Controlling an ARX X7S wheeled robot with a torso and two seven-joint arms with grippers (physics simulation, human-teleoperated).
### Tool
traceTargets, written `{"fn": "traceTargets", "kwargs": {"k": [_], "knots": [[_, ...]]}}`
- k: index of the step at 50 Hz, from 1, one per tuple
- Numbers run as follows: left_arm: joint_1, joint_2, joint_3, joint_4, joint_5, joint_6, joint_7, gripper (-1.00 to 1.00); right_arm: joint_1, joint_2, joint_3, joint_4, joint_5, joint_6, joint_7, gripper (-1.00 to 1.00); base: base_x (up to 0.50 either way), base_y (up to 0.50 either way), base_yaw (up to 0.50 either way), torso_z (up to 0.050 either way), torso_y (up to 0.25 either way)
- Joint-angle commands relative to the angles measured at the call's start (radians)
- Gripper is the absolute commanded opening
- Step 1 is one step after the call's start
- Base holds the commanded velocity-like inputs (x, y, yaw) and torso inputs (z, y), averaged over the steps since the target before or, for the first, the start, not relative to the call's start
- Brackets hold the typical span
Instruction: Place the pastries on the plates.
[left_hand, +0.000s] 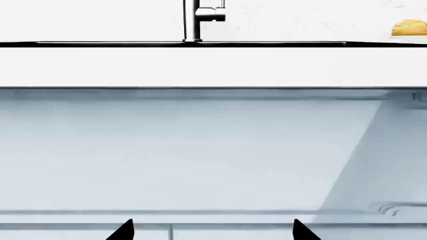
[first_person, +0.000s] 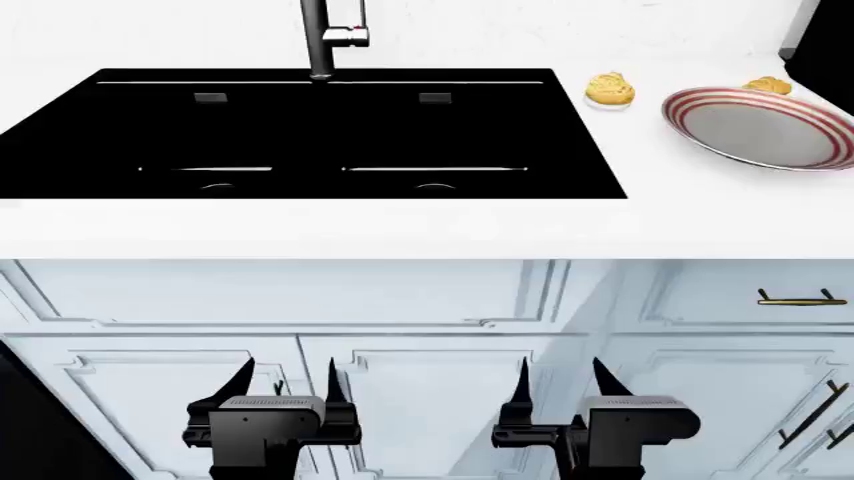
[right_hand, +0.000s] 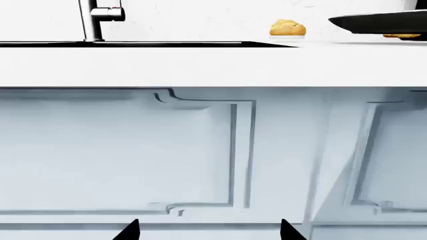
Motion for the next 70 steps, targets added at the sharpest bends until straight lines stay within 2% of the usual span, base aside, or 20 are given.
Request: {"fn": "traceTargets", "kwargs": {"k": [1, 7, 40, 70], "knots": [[-0.003, -0.017, 0.012, -0.006, -0.017, -0.006, -0.021, 1.0, 0.0, 0.018, -0.026, 0.004, 0.009, -0.019, 0.014, 1.0, 0.0, 0.0, 0.0, 0.0, 0.0], [-0.006, -0.036, 0.038, -0.003, -0.046, 0.001, -0.061, 1.0, 0.006, 0.037, -0.055, 0.018, 0.015, -0.004, 0.04, 1.0, 0.0, 0.0, 0.0, 0.006, 0.0], [0.003, -0.095, 0.094, -0.002, -0.09, 0.033, -0.112, 1.0, 0.017, 0.084, -0.109, 0.029, 0.067, 0.017, 0.096, 1.0, 0.0, 0.0, 0.0, 0.048, 0.0], [-0.003, -0.121, 0.134, -0.007, -0.12, 0.039, -0.14, 1.0, 0.021, 0.112, -0.142, 0.03, 0.098, 0.002, 0.131, 1.0, 0.06, -0.47, 0.0, 0.0, 0.0]]}}
